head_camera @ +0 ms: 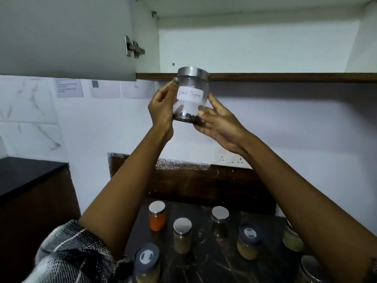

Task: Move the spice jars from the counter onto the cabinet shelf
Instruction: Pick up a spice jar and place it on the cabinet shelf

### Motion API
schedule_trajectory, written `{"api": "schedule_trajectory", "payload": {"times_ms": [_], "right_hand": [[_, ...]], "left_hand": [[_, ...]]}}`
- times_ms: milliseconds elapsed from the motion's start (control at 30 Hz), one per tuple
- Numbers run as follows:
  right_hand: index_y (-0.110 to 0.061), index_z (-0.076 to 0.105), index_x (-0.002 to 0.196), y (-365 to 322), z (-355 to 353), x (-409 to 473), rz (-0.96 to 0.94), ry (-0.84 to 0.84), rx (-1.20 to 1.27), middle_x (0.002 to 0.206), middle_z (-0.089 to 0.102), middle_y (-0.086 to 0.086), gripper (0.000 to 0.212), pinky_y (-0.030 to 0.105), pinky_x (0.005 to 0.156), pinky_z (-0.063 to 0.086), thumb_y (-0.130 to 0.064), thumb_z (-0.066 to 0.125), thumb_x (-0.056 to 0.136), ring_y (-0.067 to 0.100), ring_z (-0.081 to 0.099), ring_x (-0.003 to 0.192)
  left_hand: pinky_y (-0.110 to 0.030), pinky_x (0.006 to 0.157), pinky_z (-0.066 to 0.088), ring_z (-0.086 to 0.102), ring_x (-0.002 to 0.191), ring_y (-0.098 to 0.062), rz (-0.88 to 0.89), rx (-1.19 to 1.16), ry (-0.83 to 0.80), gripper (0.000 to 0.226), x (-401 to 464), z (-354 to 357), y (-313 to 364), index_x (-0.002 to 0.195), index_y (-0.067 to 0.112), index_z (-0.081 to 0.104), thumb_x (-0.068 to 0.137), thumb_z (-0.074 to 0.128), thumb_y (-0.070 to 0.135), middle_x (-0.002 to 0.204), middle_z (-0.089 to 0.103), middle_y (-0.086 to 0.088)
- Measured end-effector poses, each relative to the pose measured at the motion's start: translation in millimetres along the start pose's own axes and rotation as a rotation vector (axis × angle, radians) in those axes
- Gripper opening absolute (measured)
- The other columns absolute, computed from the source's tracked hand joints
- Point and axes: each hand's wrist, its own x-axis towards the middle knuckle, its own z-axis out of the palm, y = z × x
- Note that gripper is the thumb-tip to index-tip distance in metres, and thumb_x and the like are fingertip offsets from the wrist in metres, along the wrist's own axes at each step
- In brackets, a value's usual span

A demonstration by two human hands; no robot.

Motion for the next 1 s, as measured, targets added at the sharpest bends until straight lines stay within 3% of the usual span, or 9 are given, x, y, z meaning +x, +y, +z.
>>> {"api": "schedule_trajectory", "payload": {"times_ms": [67, 167, 300, 433, 500, 567, 667, 800, 1000], "right_hand": [[-0.028, 0.014, 0.149, -7.0, 13.2, 27.5, -0.078, 0.018, -0.024, 0.141, 0.043, 0.006, 0.070, 0.037, 0.101, 0.044, -0.001, 0.049, 0.094, 0.023, 0.051, 0.122], [-0.027, 0.013, 0.150, -15.7, 26.4, 52.1, -0.164, 0.055, -0.093, 0.141, 0.046, 0.007, 0.070, 0.036, 0.099, 0.044, -0.002, 0.048, 0.095, 0.018, 0.051, 0.120], [-0.025, 0.014, 0.150, -18.8, 44.1, 109.7, -0.261, 0.181, -0.181, 0.139, 0.047, 0.013, 0.066, 0.034, 0.096, 0.044, -0.004, 0.047, 0.096, 0.019, 0.051, 0.118], [-0.023, 0.022, 0.149, -19.9, 56.7, 165.1, -0.341, 0.265, -0.334, 0.144, 0.041, 0.014, 0.061, 0.031, 0.094, 0.045, -0.006, 0.047, 0.096, 0.023, 0.041, 0.130], [-0.021, 0.021, 0.149, -16.9, 64.2, 186.5, -0.384, 0.286, -0.432, 0.146, 0.039, 0.011, 0.059, 0.034, 0.100, 0.043, -0.008, 0.046, 0.096, 0.019, 0.037, 0.132], [-0.020, 0.020, 0.149, -12.1, 71.3, 206.4, -0.417, 0.309, -0.493, 0.149, 0.035, 0.008, 0.059, 0.036, 0.107, 0.039, -0.008, 0.046, 0.097, 0.018, 0.032, 0.137], [-0.018, 0.019, 0.149, -4.1, 75.8, 230.5, -0.452, 0.321, -0.567, 0.150, 0.033, 0.005, 0.059, 0.038, 0.111, 0.035, -0.008, 0.046, 0.097, 0.018, 0.031, 0.138], [-0.021, 0.016, 0.149, 4.9, 76.3, 254.2, -0.443, 0.325, -0.664, 0.146, 0.038, 0.008, 0.062, 0.043, 0.109, 0.037, -0.010, 0.048, 0.096, 0.017, 0.033, 0.137], [-0.024, 0.007, 0.150, 10.0, 72.7, 282.1, -0.391, 0.329, -0.856, 0.148, 0.038, 0.004, 0.064, 0.045, 0.109, 0.034, -0.016, 0.044, 0.098, 0.018, 0.033, 0.138]], "left_hand": [[-0.035, 0.081, 0.058, 0.066, 0.082, -0.012, 0.082, -0.029, 0.077, 0.018, 25.7, 3.2, 9.3, 0.082, 0.018, 0.071, 0.076, 0.077, 0.034, 0.088, 0.072, 0.001], [-0.040, 0.084, 0.057, 0.068, 0.081, -0.012, 0.144, -0.056, 0.165, 0.020, 45.5, 5.2, 14.3, 0.084, 0.012, 0.074, 0.075, 0.079, 0.029, 0.080, 0.072, 0.004], [-0.040, 0.094, 0.053, 0.067, 0.102, -0.017, 0.224, -0.012, 0.084, 0.027, 92.9, -7.7, 9.5, 0.108, 0.004, 0.070, 0.086, 0.068, 0.020, 0.105, 0.072, -0.005], [-0.018, 0.100, 0.044, 0.056, 0.118, -0.004, 0.366, 0.157, -0.033, 0.034, 138.7, -22.2, 3.2, 0.128, 0.006, 0.058, 0.095, 0.051, 0.010, 0.130, 0.060, -0.002], [-0.002, 0.090, 0.039, 0.050, 0.111, 0.016, 0.422, 0.223, -0.088, 0.041, 162.2, -29.8, -1.6, 0.136, 0.006, 0.049, 0.095, 0.046, 0.008, 0.137, 0.053, 0.003], [0.003, 0.086, 0.035, 0.047, 0.107, 0.023, 0.450, 0.290, -0.143, 0.047, 185.9, -37.6, -7.0, 0.142, 0.007, 0.041, 0.095, 0.045, 0.009, 0.138, 0.048, 0.008], [-0.013, 0.102, 0.038, 0.045, 0.127, -0.002, 0.462, 0.379, -0.230, 0.057, 213.6, -47.5, -14.8, 0.147, 0.012, 0.030, 0.093, 0.049, 0.013, 0.146, 0.043, 0.000], [-0.034, 0.107, 0.040, 0.047, 0.126, -0.013, 0.536, 0.505, -0.305, 0.068, 244.6, -58.6, -27.5, 0.149, 0.014, 0.024, 0.091, 0.059, 0.019, 0.143, 0.045, -0.004], [-0.021, 0.102, 0.035, 0.043, 0.128, -0.018, 0.599, 0.601, -0.263, 0.074, 270.2, -59.3, -43.1, 0.151, 0.015, 0.018, 0.091, 0.060, 0.025, 0.141, 0.045, -0.007]]}}
